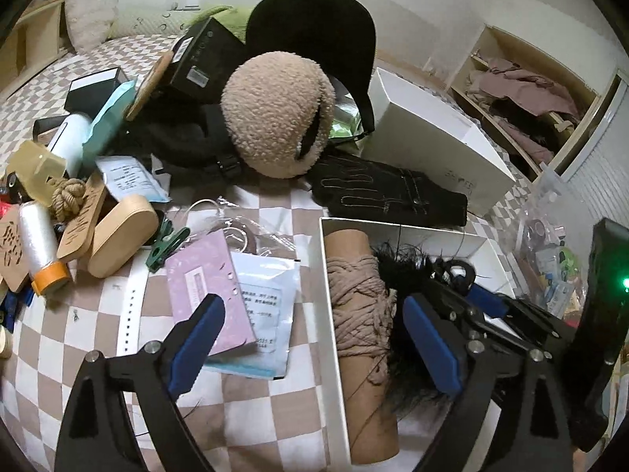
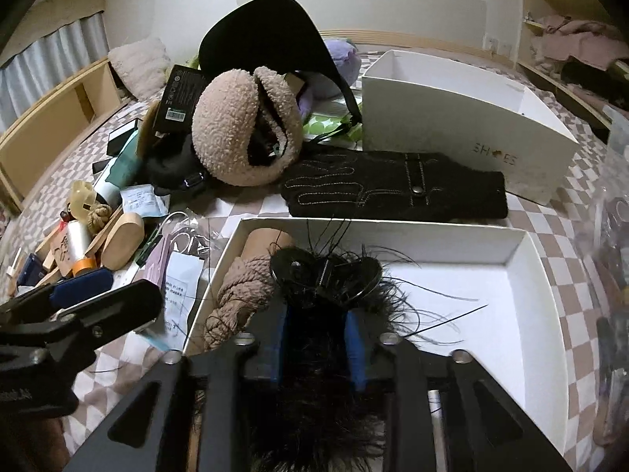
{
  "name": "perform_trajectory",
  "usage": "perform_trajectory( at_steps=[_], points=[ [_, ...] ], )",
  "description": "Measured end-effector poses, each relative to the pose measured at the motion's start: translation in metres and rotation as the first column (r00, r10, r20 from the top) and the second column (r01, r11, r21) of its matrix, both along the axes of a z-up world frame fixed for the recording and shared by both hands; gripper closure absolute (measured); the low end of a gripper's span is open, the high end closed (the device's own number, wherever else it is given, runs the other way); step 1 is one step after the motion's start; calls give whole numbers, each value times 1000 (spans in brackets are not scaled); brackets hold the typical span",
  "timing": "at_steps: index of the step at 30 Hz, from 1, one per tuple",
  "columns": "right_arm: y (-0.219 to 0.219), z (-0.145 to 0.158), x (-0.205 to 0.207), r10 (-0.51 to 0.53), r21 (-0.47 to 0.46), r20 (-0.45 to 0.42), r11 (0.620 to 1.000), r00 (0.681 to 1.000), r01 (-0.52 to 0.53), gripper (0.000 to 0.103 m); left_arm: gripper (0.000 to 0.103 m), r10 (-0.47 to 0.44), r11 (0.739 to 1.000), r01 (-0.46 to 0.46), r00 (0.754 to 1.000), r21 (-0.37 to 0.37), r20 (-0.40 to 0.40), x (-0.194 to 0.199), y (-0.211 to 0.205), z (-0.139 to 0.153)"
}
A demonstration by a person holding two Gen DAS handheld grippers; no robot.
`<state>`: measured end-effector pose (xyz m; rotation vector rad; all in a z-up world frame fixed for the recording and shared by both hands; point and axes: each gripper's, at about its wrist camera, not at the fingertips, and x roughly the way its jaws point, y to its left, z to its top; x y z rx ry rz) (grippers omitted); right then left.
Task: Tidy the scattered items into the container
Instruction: 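Lower the tube into the white tray with the left tool while the right tool lowers the duster beside it, then open both tools and withdraw them from the white tray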
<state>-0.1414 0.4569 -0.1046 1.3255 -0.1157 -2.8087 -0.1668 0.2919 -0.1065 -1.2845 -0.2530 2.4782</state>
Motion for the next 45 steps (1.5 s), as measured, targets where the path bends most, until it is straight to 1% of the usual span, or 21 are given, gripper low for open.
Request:
perform_trajectory(
  at_steps=[1,2,5,9,10,11,12,13,17,23,27,32,37,43,45],
  points=[
    [-1,3,3,-8,8,-12,1000,1000,8,23,10,2,1000,-2,1000,4,1,1,-2,0],
    [-2,6,6,-11,16,-24,1000,1000,12,20,8,4,1000,-4,1000,8,-1,1,-5,1],
    [-4,15,11,-24,36,-37,999,999,25,20,7,12,1000,-12,1000,1,-11,4,-11,5],
    [-4,22,15,-66,67,-45,995,997,69,19,5,-3,1000,3,1000,-1,-23,9,-17,12],
    [-4,23,16,-80,75,-45,994,996,83,17,5,-10,1000,10,1000,-5,-28,11,-18,14],
    [-4,24,18,-96,82,-48,992,994,99,8,4,-14,1000,13,999,-10,-34,13,-20,16],
    [-4,26,20,-114,88,-53,989,992,118,2,3,-17,1000,17,999,-15,-41,15,-21,17],
    [-4,27,23,-130,91,-59,987,990,135,0,2,-21,1000,20,999,-21,-50,17,-23,20],
    [-5,31,31,-181,88,-53,979,982,186,0,1,-27,999,24,997,-36,-77,24,-33,28],
    [-9,37,48,-227,71,-74,970,971,233,0,0,-25,998,18,992,-63,-120,30,-47,39],
    [-13,45,56,-251,51,-102,965,963,257,0,0,-39,995,24,986,-96,-161,35,-56,47],
    [-23,60,63,-257,39,-145,963,955,265,0,0,-36,994,15,982,-111,-187,37,-73,54],
    [-39,74,65,-256,27,-200,963,946,267,0,0,-14,992,-13,977,-125,-215,36,-97,66],
    [-62,86,63,-255,0,-250,965,934,264,0,0,7,988,-47,965,-149,-263,37,-127,78],
    [-70,88,61,-246,-8,-251,968,936,252,0,0,17,987,-59,963,-151,-268,37,-139,80]
  ],
)
